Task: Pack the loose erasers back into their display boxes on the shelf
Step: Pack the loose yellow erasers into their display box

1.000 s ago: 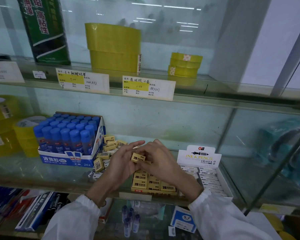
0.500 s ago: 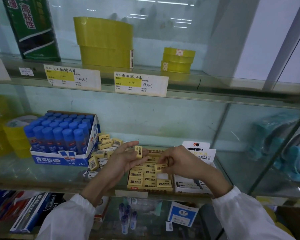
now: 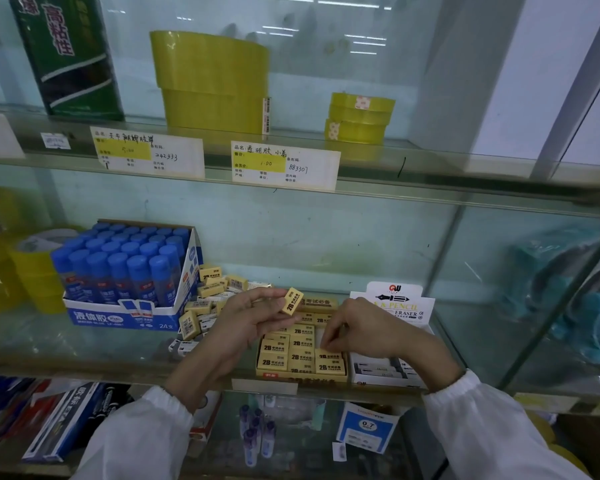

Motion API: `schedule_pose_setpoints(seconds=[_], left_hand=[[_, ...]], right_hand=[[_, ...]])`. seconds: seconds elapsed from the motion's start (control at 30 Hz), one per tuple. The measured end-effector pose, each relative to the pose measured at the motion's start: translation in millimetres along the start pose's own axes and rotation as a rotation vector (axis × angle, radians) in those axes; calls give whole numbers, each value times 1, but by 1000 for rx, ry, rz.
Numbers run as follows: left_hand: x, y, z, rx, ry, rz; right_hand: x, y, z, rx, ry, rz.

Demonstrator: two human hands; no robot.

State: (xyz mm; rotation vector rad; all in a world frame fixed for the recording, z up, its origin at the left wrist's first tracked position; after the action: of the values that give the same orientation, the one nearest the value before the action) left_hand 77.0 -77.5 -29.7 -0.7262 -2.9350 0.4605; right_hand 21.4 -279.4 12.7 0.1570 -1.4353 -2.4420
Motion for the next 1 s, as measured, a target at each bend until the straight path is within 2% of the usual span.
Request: schedule_pose_setpoints(seconds=[0.07,0.13,0.23,0.3,0.4,0.47,0.67,0.8,0.93,1.0], left_hand=[[0,0,1,-4,-4,-1],[0,0,1,-27,-13,4],[0,-1,1,-38,-16,24],[1,-2,0,-39,-17,46],[3,-3,-1,-66,-43,53],[3,-4,-1,-106,-62,46],[0,-1,0,-119,-75,-13],[-2,3,2,-20,-62,-53],[-4,3,2,-18,-49,-53],[-4,3,2,-15,-43,-54]], right_hand=[[-1,0,-2,-3,-2,27],[-2,1,-3,-3,0,-18],[-4,5,-4,-83,-9,-293],[-4,5,-3,-258,-12,-378],[-6,-1,1,-439,17,-371],[-7,-4,3,-433,50,-378],[-3,5,-1,-304,-25,-365],[0,4,-8,-82,-65,-238],[-4,-5,-9,59,-90,-195],[-5,-8,-9,28,-68,-192]])
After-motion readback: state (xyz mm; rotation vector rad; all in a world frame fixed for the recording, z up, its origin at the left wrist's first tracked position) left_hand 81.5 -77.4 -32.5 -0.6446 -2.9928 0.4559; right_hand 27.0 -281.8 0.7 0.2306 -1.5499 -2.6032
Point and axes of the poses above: each hand's wrist, its own x-axis away from the middle knuckle, its own y-axis out of the back of the hand, z = x × y, the point moved 2 cm from there along -x, towards the middle knuckle, and after that the axes turned 4 degrees about -x, right-handed, at the moved point
